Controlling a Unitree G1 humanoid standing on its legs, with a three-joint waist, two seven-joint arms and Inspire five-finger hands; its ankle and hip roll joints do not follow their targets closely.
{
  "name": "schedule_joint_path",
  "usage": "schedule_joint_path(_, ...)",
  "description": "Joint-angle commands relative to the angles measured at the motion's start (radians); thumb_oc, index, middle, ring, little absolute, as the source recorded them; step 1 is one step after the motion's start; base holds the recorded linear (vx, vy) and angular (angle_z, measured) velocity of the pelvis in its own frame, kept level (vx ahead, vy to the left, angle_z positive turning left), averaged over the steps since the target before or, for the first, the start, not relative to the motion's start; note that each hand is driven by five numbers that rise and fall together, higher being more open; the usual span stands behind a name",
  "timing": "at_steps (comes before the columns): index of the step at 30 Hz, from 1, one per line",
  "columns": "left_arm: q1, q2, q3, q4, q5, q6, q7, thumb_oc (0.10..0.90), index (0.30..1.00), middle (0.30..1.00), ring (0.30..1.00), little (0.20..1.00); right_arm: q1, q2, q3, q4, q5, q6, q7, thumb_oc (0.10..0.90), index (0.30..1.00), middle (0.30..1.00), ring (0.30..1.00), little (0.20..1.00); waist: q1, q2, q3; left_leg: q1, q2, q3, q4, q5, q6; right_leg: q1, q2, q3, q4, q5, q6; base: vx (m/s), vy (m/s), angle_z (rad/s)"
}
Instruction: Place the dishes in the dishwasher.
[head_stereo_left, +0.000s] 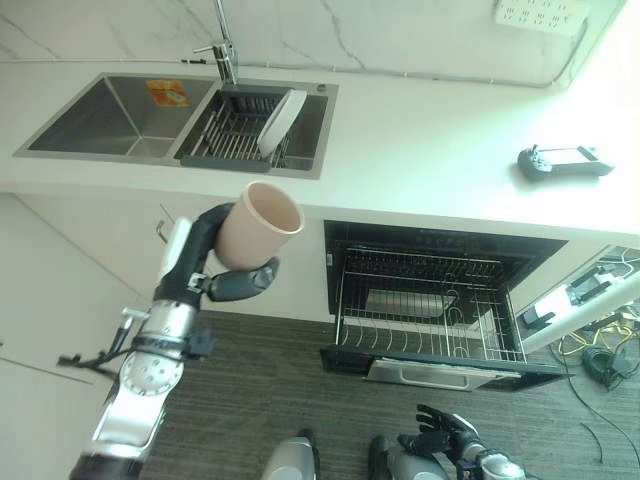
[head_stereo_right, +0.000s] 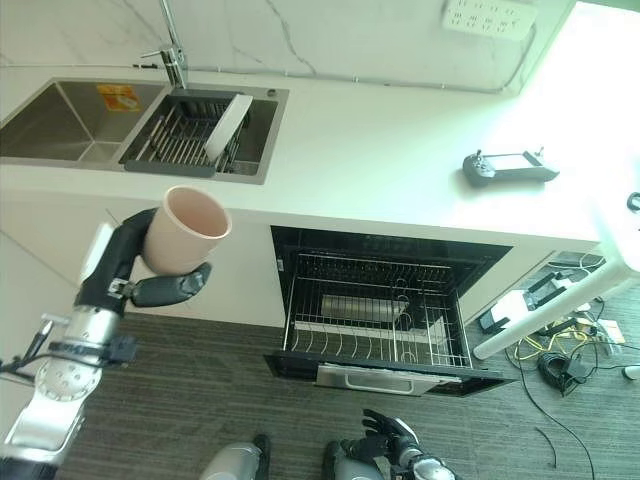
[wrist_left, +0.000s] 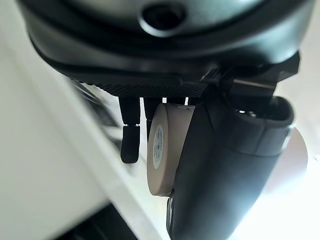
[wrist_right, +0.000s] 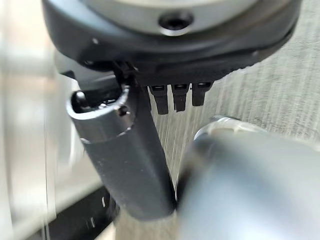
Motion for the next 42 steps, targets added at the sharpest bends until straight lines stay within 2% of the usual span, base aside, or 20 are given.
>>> schedule_joint_path(1, -0.145, -0.009, 0.035, -0.078, -0.03, -0.085, 0.012, 0.4, 0.3, 0.3, 0.3, 0.3, -0.003, -0.006, -0.01, 0.042, 0.067, -0.034, -0.017, 0.8, 0.9, 0.9, 0.9, 0.9, -0.026, 0.042, -0.068, -0.005, 0.038, -0.023, -0.001, 0.008, -0.033, 0.106, -0.076, 0.014, -0.067, -0.018, 0.109, 0.01, 0.04, -0.07)
schedule_joint_path(4, -0.17, 0.001, 0.012, -0.07, -0.04, -0.064, 0.011, 0.4, 0.3, 0.3, 0.3, 0.3, 0.017, 0.016, -0.011, 0.058, 0.03, -0.052, -0.01, 0.8, 0.9, 0.9, 0.9, 0.9, -0.036, 0.049, -0.084, -0.006, 0.036, -0.033, -0.001, -0.009, -0.036, 0.104, -0.089, 0.01, -0.067, -0.016, 0.123, 0.01, 0.021, -0.04)
schedule_joint_path(8, -0.17, -0.002, -0.01, -0.07, -0.034, -0.05, 0.015, 0.4, 0.3, 0.3, 0.3, 0.3, 0.042, 0.04, 0.006, 0.04, 0.064, -0.05, -0.036, 0.8, 0.9, 0.9, 0.9, 0.9, -0.04, 0.046, -0.105, -0.011, 0.031, -0.031, -0.001, -0.025, -0.036, 0.094, -0.099, 0.012, -0.067, -0.016, 0.133, 0.0, -0.011, -0.03)
schedule_joint_path(13, -0.155, -0.004, -0.014, -0.059, -0.014, -0.054, 0.042, 0.4, 0.3, 0.3, 0.3, 0.3, 0.068, 0.038, -0.011, -0.019, 0.095, -0.051, -0.07, 0.8, 0.9, 0.9, 0.9, 0.9, -0.055, 0.032, -0.12, -0.012, 0.047, 0.014, -0.001, -0.03, -0.041, 0.059, -0.104, 0.02, -0.067, -0.01, 0.142, -0.02, -0.045, -0.14)
schedule_joint_path(17, -0.143, -0.017, -0.024, -0.041, -0.025, -0.037, 0.043, 0.4, 0.3, 0.3, 0.3, 0.3, 0.111, 0.021, -0.05, -0.12, 0.104, -0.053, -0.109, 0.8, 0.9, 0.9, 0.9, 0.9, -0.076, 0.021, -0.123, -0.002, 0.056, 0.045, -0.001, -0.036, -0.033, 0.05, -0.094, 0.042, -0.067, -0.002, 0.144, 0.0, -0.069, -0.35)
schedule_joint_path(23, -0.132, -0.054, -0.077, 0.011, -0.121, -0.048, 0.069, 0.4, 0.3, 0.3, 0.3, 0.3, 0.26, -0.026, -0.123, -0.474, 0.074, -0.056, -0.183, 0.8, 0.9, 0.9, 0.9, 0.9, -0.154, -0.008, -0.117, 0.031, 0.069, 0.097, -0.001, -0.049, -0.019, 0.042, -0.074, 0.09, -0.067, 0.009, 0.145, 0.0, -0.058, -0.26)
schedule_joint_path(27, -0.116, -0.11, -0.107, 0.048, -0.183, -0.099, 0.169, 0.4, 0.3, 0.3, 0.3, 0.3, 0.353, -0.097, -0.178, -0.747, 0.025, -0.115, -0.198, 0.8, 0.9, 0.9, 0.9, 0.9, -0.208, -0.026, -0.118, 0.06, 0.065, 0.128, -0.001, -0.064, -0.004, 0.037, -0.058, 0.144, -0.067, 0.021, 0.151, -0.02, -0.021, -0.51)
schedule_joint_path(29, -0.111, -0.138, -0.131, 0.063, -0.186, -0.113, 0.236, 0.4, 0.3, 0.3, 0.3, 0.3, 0.375, -0.147, -0.198, -0.868, -0.07, -0.19, -0.234, 0.8, 0.9, 0.9, 0.9, 0.9, -0.23, -0.033, -0.119, 0.072, 0.063, 0.146, -0.001, -0.072, 0.006, 0.032, -0.049, 0.173, -0.067, 0.028, 0.154, -0.03, 0.006, -1.0)
schedule_joint_path(31, -0.129, -0.149, -0.151, 0.109, -0.169, -0.136, 0.324, 0.4, 0.3, 0.3, 0.3, 0.3, 0.384, -0.191, -0.224, -1.011, -0.033, -0.177, -0.237, 0.8, 0.9, 0.9, 0.9, 0.9, -0.259, -0.037, -0.122, 0.083, 0.062, 0.168, -0.001, -0.079, 0.012, 0.026, -0.039, 0.201, -0.067, 0.036, 0.155, -0.03, 0.024, -0.84)
schedule_joint_path(37, -0.125, -0.194, -0.135, 0.14, -0.104, -0.175, 0.516, 0.4, 0.3, 0.3, 0.3, 0.3, 0.356, -0.233, -0.266, -1.2, -0.026, -0.346, -0.267, 0.8, 0.9, 0.9, 0.9, 0.9, -0.296, -0.029, -0.126, 0.109, 0.062, 0.217, -0.001, -0.09, 0.019, 0.018, -0.018, 0.252, -0.067, 0.048, 0.154, -0.04, 0.045, -0.58)
schedule_joint_path(39, -0.138, -0.201, -0.146, 0.143, -0.071, -0.165, 0.571, 0.4, 0.3, 0.3, 0.3, 0.3, 0.341, -0.246, -0.268, -1.252, -0.02, -0.4, -0.253, 0.8, 0.9, 0.9, 0.9, 0.9, -0.305, -0.023, -0.128, 0.128, 0.058, 0.212, -0.001, -0.119, 0.022, 0.034, -0.019, 0.255, -0.067, 0.026, 0.162, 0.05, 0.075, -0.31)
schedule_joint_path(40, -0.153, -0.203, -0.15, 0.147, -0.051, -0.161, 0.596, 0.4, 0.3, 0.3, 0.3, 0.3, 0.328, -0.253, -0.269, -1.293, 0.013, -0.441, -0.212, 0.8, 0.9, 0.9, 0.9, 0.9, -0.307, -0.022, -0.128, 0.131, 0.058, 0.215, -0.001, -0.12, 0.022, 0.037, -0.019, 0.255, -0.067, 0.023, 0.161, 0.05, 0.071, -0.19)
schedule_joint_path(42, -0.161, -0.21, -0.153, 0.149, -0.022, -0.16, 0.62, 0.4, 0.3, 0.3, 0.3, 0.3, 0.307, -0.251, -0.26, -1.332, 0.086, -0.445, -0.158, 0.8, 0.9, 0.9, 0.9, 0.9, -0.303, -0.019, -0.132, 0.131, 0.058, 0.214, -0.001, -0.12, 0.02, 0.038, -0.018, 0.253, -0.067, 0.02, 0.159, -0.03, 0.016, -0.08)
